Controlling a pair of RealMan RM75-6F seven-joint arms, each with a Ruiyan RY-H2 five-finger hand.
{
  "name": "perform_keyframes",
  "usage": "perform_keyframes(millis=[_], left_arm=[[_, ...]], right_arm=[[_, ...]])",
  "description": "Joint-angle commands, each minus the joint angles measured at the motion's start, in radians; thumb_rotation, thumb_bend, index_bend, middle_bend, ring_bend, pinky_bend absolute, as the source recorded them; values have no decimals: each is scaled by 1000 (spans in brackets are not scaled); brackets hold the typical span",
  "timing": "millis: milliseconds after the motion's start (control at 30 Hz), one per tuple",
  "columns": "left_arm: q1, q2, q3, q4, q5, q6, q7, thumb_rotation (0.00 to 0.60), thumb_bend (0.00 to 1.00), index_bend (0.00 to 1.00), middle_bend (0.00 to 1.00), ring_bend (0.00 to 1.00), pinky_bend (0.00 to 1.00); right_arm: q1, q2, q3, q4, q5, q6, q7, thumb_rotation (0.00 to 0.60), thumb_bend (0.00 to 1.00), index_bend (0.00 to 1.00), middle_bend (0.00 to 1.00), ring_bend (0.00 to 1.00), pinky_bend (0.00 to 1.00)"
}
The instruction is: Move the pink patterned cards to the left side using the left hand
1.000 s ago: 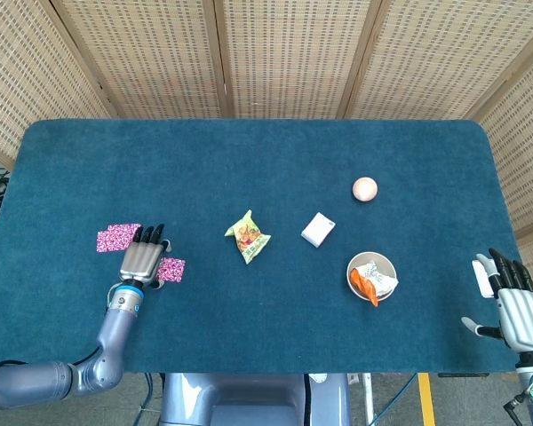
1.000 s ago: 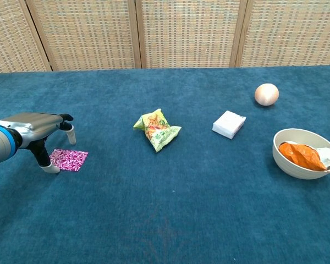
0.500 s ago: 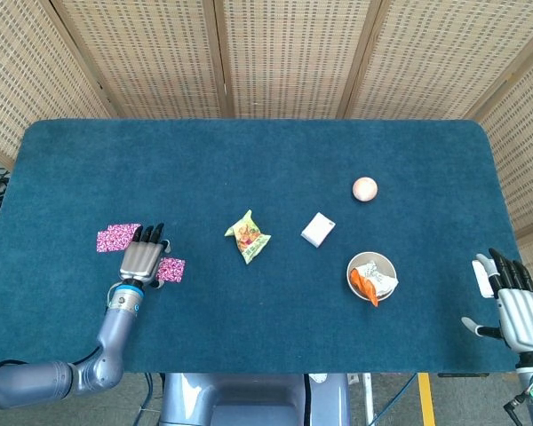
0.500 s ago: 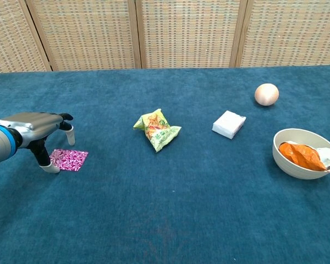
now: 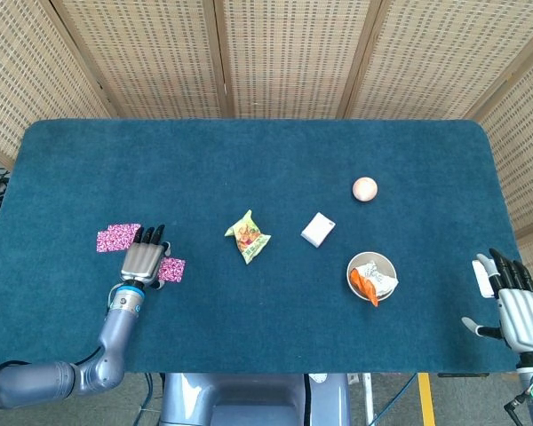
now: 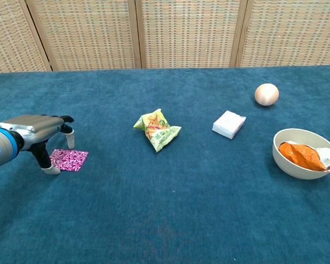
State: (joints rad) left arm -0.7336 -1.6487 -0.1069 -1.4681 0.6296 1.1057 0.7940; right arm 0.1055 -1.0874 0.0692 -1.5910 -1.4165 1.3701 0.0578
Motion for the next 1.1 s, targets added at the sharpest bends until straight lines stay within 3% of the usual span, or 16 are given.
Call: perform_keyframes(millis=[33,1100], left_arm=[[1,1,0,-2,1,1,0,600,201,385,0,0,0],[7,-14,3,19,-8,-6,8,600,211,431,0,0,0]], right_arm=[[0,0,0,0,0,0,-1,600,131,0,0,0,0],[-2,1,-1,-2,0,0,0,600,131,0,0,0,0]])
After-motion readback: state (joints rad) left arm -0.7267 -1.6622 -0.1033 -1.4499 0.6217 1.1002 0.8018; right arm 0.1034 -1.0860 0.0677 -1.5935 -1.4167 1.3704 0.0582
